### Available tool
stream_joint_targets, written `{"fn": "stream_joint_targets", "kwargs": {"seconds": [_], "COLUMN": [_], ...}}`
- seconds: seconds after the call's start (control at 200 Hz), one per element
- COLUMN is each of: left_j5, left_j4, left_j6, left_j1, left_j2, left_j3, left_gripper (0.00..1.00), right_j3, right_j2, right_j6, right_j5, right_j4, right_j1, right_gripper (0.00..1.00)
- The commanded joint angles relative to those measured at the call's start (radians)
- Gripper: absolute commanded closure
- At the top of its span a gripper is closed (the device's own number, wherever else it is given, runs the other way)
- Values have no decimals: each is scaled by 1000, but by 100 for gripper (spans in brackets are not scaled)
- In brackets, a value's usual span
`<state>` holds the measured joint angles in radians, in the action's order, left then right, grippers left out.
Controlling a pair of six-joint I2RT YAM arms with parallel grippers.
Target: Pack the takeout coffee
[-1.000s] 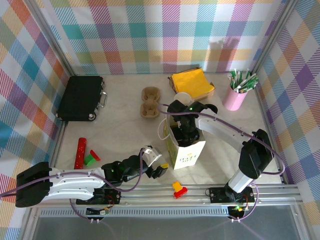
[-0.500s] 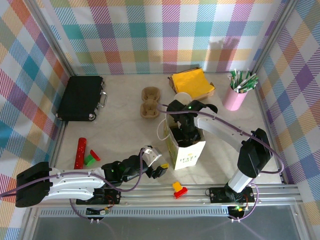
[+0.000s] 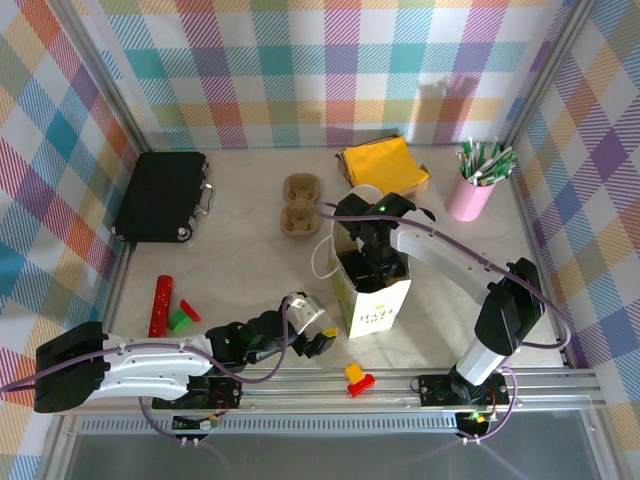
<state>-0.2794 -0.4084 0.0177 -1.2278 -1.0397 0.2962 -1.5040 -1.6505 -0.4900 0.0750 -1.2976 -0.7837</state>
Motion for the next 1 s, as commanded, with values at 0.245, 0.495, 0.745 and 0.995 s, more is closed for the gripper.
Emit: {"fn": "stream_joint_targets", "kwargs": {"seconds": [0.245,0.495,0.745,0.995], "left_j5": [-6,-2,-6,-4], "left_j4": [-67,-73,-76,-82], "left_j6": [10,9,6,4], "left_j1": [8,8,8,8], "left_j2": [-27,-33,-40,-47], "left_j3": [5,6,6,8], "left_gripper": [12,12,12,12], "right_j3": [-51,-65,-74,-97], "right_j2": [17,22,31,33], "right_j6": [-5,1,4,7], "right_j5": [16,22,25,31], "right_j4": [-70,-89,-103,-120], "right_j1": [-2,-5,-6,-6], "right_gripper": [13,10,9,8]}}
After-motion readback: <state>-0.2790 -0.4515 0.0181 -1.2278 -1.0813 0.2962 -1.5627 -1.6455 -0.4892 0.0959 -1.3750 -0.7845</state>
